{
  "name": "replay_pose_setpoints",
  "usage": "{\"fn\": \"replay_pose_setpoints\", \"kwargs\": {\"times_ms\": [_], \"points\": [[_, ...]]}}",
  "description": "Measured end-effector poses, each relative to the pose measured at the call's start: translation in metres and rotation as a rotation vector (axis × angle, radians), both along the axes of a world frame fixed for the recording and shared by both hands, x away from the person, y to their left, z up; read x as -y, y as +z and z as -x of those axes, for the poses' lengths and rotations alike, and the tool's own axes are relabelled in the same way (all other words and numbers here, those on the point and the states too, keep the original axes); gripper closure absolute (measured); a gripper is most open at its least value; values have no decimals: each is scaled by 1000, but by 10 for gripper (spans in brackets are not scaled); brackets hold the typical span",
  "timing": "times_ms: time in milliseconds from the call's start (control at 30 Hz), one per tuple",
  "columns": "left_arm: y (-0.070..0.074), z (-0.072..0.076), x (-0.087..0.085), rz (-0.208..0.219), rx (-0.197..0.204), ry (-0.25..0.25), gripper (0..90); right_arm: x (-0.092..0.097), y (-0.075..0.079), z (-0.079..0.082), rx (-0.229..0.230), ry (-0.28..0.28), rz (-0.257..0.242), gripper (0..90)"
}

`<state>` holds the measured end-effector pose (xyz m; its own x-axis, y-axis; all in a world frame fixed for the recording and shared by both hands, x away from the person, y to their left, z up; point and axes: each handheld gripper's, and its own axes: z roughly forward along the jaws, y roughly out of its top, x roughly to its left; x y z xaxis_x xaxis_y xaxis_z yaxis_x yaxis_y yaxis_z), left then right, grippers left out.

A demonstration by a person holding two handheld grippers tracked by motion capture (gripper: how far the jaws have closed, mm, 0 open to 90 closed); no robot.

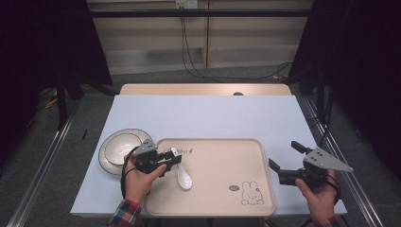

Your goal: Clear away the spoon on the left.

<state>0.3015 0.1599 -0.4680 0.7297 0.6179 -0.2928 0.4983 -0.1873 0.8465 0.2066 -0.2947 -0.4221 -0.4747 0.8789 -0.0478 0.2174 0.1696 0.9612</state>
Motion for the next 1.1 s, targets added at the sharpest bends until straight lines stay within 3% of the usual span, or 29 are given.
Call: {"fn": "replay_pose_setpoints", "kwargs": {"times_ms": [500,600,1100], "points": [[0,-1,0,-36,-7,10,576,0,1,2,1,-5,1,14],[0,0,0,-59,-2,19,539,-1,1,1,2,4,7,14],[5,1,-2,-45,45,35,426,-2,2,2,7,9,9,14]]}}
